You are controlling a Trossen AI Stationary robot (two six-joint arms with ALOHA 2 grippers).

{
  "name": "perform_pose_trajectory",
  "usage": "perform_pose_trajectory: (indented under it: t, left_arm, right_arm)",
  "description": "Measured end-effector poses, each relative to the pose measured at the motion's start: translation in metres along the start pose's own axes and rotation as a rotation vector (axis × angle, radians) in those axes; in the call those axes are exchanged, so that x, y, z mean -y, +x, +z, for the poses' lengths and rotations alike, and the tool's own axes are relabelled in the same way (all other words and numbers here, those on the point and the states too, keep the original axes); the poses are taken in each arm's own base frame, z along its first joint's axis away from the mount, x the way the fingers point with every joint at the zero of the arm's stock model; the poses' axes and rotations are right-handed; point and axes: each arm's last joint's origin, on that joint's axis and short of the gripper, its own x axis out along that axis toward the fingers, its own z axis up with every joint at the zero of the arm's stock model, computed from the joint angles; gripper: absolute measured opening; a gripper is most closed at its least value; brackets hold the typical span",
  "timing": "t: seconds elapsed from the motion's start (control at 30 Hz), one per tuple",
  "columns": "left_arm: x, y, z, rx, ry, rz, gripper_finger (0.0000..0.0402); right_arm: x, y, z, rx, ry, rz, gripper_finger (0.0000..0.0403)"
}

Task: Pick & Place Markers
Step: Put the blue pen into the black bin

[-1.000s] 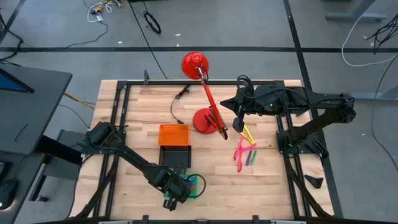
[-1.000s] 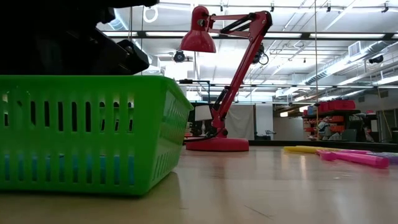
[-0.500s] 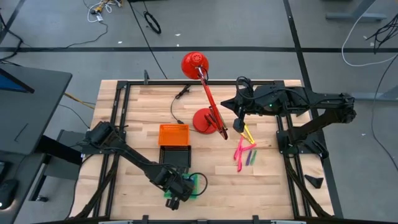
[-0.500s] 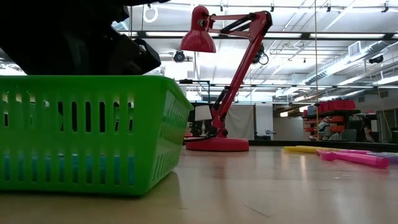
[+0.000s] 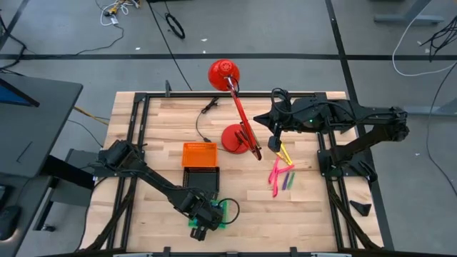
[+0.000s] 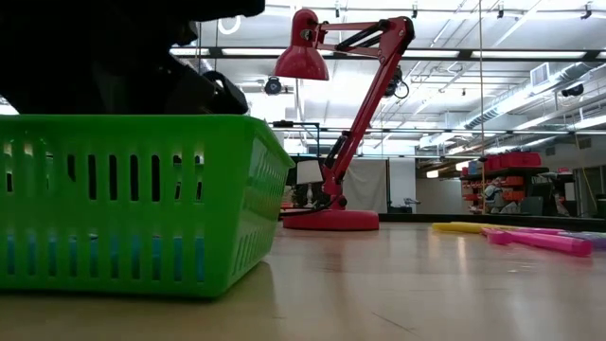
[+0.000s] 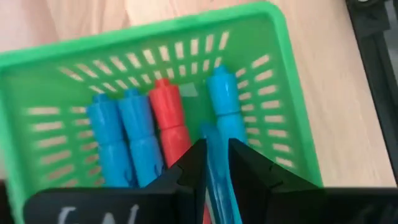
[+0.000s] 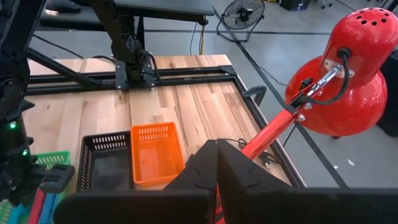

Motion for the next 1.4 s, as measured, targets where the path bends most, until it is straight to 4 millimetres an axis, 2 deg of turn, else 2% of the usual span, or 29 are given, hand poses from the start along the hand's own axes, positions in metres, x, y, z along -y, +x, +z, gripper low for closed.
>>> perform_pose_trajectory:
  t: [0.2, 0.43, 0.93, 1.4]
  left_arm:
    - [-0.003, 0.001, -0.001, -0.002, -0.019, 0.049, 0.0071]
    - [-0.003, 0.009, -0.003, -0.036, -0.006, 0.005, 0.0071]
    - [-0.004, 0.008, -0.003, -0.044, -0.003, -0.001, 0.0071]
    - [-0.002, 0.020, -0.005, -0.067, 0.010, -0.077, 0.0071]
  right_arm:
    - [0.000, 0.000, 0.000, 0.000, 0.003, 0.000, 0.0008]
    - [0.000, 0.000, 0.000, -0.001, 0.002, 0.001, 0.0008]
    - [0.000, 0.000, -0.001, -0.006, -0.002, 0.000, 0.0008]
    - [0.000, 0.000, -0.001, -0.006, -0.002, 0.000, 0.0008]
